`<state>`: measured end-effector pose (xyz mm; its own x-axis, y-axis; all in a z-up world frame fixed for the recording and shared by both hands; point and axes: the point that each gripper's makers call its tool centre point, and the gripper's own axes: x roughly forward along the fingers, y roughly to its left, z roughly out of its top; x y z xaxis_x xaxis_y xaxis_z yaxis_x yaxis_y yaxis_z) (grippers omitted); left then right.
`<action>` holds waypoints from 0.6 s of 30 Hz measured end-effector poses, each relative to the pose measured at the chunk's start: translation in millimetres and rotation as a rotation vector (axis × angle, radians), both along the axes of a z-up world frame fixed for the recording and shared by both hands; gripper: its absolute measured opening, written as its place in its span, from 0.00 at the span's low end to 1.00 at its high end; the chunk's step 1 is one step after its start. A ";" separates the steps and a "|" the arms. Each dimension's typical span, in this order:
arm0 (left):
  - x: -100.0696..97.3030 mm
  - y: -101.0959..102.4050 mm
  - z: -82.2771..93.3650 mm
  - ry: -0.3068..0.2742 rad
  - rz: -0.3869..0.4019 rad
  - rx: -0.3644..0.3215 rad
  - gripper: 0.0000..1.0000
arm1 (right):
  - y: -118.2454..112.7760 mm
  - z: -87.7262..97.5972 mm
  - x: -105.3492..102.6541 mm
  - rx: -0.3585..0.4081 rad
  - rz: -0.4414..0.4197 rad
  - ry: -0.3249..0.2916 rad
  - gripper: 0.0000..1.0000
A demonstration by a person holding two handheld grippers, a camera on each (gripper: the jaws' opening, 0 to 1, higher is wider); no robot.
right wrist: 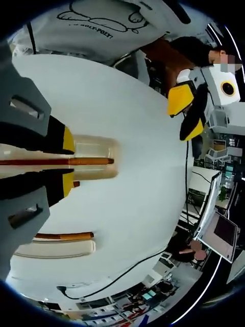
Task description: Arrange the utensils inside the cutlery case until each visible utensil rests in its matching compartment.
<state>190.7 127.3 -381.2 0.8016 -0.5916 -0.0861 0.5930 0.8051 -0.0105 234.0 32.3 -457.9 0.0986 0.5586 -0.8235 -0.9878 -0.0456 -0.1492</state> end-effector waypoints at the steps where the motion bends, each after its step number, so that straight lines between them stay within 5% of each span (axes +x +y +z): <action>1: 0.8 -1.7 -0.5 0.002 -0.005 0.004 0.21 | -1.0 3.2 0.3 0.013 0.005 -0.005 0.12; 8: 5.0 -9.4 -1.6 0.012 -0.029 0.013 0.21 | -13.2 31.9 20.5 0.143 -0.066 -0.073 0.11; 18: 11.9 -24.7 -0.5 0.017 -0.069 0.029 0.21 | -47.8 48.1 37.4 0.264 -0.207 -0.075 0.09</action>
